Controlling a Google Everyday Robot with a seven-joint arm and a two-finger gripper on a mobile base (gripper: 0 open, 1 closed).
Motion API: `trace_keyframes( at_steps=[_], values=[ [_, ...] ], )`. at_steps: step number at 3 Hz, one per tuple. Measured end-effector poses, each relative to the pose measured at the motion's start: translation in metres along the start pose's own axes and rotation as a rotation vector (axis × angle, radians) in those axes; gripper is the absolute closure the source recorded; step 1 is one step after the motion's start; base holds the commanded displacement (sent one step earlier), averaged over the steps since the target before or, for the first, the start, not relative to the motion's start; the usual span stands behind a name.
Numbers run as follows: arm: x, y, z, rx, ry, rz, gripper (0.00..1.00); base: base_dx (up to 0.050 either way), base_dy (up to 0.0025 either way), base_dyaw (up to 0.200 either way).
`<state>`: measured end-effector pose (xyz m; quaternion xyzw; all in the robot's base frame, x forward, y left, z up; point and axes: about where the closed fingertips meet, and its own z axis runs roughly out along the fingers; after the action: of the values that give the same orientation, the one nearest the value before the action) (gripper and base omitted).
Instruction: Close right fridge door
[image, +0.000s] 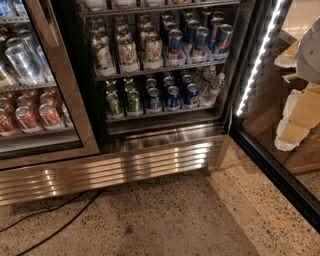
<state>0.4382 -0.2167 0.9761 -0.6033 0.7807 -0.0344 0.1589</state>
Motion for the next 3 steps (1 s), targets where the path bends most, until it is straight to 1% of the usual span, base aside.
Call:
trace_keyframes(
  at_steps=[2, 3],
  values=[
    [0.0000, 0.0000, 0.0000, 0.000, 0.000, 0.000, 0.00, 0.000, -0.00012, -0.192],
    [0.0000, 0.0000, 0.0000, 0.000, 0.000, 0.000, 0.00, -0.050, -0.00002, 0.000]
  ],
)
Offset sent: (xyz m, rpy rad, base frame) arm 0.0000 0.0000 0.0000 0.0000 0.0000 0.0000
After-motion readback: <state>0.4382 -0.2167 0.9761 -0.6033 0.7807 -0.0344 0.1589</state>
